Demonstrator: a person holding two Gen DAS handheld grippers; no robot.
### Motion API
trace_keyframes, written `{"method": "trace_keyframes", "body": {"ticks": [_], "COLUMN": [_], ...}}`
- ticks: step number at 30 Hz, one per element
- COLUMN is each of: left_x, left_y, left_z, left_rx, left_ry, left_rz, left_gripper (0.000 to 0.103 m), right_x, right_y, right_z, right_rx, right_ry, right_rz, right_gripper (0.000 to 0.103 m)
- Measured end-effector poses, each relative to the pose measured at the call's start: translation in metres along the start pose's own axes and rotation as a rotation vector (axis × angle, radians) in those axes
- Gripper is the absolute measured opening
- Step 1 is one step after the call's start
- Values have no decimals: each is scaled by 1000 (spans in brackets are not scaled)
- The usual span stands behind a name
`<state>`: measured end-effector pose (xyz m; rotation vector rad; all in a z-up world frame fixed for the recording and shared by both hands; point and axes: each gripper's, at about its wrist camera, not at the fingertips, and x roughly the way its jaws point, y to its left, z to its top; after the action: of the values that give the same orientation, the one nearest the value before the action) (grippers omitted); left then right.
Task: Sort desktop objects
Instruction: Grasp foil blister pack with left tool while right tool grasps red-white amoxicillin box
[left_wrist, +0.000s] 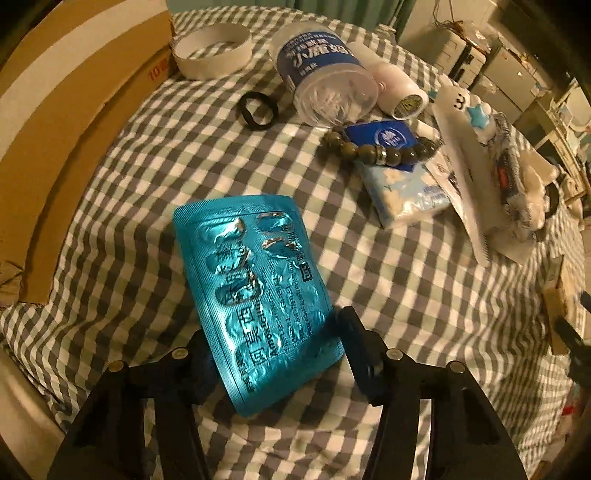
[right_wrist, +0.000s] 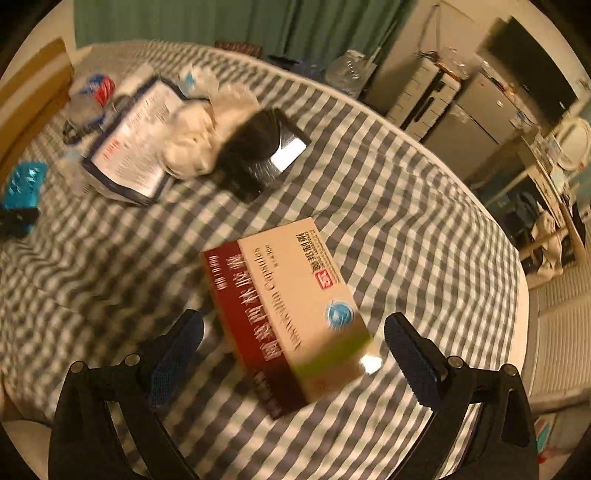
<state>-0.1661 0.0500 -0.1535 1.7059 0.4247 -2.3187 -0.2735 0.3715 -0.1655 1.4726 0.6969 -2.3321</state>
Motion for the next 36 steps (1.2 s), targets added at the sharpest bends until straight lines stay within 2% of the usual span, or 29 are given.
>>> {"method": "trace_keyframes", "body": {"ticks": [3, 5, 7, 8, 9, 10, 11, 13, 17, 20, 21, 22, 24, 26, 27, 28, 29, 30, 33, 36], "left_x": [-8, -14, -21, -26, -34, -40, -43, -49, -53, -49, -48, -53, -59, -68, -71, -71, -74, -71, -54, -44], "left_y": [0, 1, -3, -1, 5, 9, 10, 13, 19, 28, 34, 35, 34, 22, 22, 23, 20, 17, 20, 19], "left_z": [-8, -12, -12, -14, -16, -18, -20, -24, -37, -46, -48, -53, -62, -62, -62, -58, -59, -41, -30, -27], "left_rx": [17, 28, 33, 38, 36, 51, 68, 75, 107, 83, 85, 100, 150, 202, 226, 245, 282, 308, 396, 416], "left_ry": [8, 9, 10, 3, -14, -24, -21, -15, -20, 23, 13, -6, -20, -31, -67, -100, -143, -152, -97, -30], "left_rz": [-28, -45, -59, -57, -45, -24, -2, -31, -62, -131, -135, -146, -155, -148, -116, -85, -48, -48, -41, -28], "left_gripper": [57, 57, 57, 57, 50, 14, 13, 13, 8, 8, 8, 9, 10, 22, 41, 66, 75, 82, 83, 83], "right_x": [23, 36, 31, 27, 23, 17, 7, -22, -92, -129, -143, -150, -165, -176, -183, -185, -189, -193, -195, -190], "right_y": [-3, -1, 4, 8, 13, 18, 24, 40, 66, 81, 89, 92, 96, 104, 103, 103, 100, 101, 104, 98], "right_z": [5, 5, 4, 2, 1, -1, -3, -7, -17, -17, -18, -5, 0, 0, -2, -1, -2, -4, -2, -2], "right_rx": [28, 67, 114, 162, 186, 206, 230, 274, 400, 393, 382, 374, 358, 347, 347, 347, 354, 359, 333, 343], "right_ry": [65, 120, 115, 140, 152, 147, 134, 74, -96, -175, -196, -209, -230, -252, -270, -274, -290, -310, -309, -307], "right_rz": [-6, 4, -20, -49, -73, -107, -146, -194, -129, -167, -179, -182, -183, -179, -172, -159, -149, -148, -170, -143], "right_gripper": [98, 94, 89, 88, 87, 85, 84, 82, 78, 78, 78, 78, 78, 78, 78, 78, 78, 78, 78, 78]}}
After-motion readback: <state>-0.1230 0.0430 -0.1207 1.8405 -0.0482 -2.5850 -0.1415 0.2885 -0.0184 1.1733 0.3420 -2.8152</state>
